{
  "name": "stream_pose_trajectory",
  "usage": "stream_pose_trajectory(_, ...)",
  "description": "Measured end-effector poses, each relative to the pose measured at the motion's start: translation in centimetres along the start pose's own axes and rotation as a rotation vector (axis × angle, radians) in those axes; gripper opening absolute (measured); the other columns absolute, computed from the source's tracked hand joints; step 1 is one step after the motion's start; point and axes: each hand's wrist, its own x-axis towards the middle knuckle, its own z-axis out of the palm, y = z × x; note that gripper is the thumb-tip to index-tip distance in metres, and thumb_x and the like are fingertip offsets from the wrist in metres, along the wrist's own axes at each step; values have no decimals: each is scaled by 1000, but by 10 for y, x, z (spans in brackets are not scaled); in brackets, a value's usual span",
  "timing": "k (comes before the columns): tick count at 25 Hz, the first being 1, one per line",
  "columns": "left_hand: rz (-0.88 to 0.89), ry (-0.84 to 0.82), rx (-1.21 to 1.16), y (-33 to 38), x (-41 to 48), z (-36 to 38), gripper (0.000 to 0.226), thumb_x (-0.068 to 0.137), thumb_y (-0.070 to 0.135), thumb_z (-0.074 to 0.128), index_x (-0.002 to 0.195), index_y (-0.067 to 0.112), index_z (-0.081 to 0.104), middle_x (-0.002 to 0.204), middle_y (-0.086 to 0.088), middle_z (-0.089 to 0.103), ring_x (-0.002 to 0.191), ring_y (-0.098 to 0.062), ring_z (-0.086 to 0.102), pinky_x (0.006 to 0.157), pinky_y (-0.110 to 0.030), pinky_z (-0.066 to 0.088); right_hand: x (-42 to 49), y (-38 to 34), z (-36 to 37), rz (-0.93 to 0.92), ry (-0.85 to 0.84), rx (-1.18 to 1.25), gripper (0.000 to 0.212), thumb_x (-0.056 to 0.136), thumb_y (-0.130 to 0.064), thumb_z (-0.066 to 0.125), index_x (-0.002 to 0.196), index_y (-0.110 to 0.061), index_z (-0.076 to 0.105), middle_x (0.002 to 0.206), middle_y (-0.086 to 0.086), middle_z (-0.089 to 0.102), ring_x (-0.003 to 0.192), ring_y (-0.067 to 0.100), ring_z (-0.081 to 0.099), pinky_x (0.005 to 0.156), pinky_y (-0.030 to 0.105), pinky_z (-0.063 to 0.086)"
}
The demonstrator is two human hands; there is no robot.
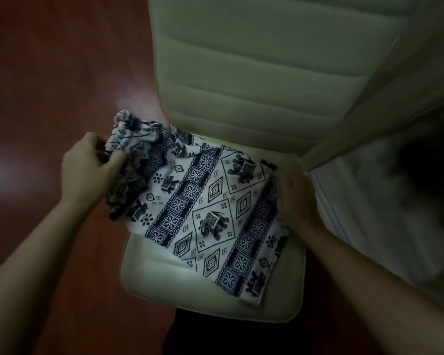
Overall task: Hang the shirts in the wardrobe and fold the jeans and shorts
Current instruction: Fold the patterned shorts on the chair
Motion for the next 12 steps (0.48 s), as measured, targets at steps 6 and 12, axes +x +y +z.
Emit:
stream_pose_trajectory(6,252,-66,9,86,-96,56,41,77,36,61,106,7,55,98,-12,58,78,-24,53,61,-30,37,-19,12,11,68,-529,-115,73,87,-61,10,149,-23,-4,155,-5,-10,144,14,-6,115,35,-2)
stream_pose_trajectory(12,367,-366,345,80,-138,136,75,86,55,50,144,10,34,149,-15,35,129,-31,43,90,-44,47,-10,14,11,23,-727,-191,84,76,-76,0,135,-26,-31,144,-3,-38,134,11,-31,112,38,-12)
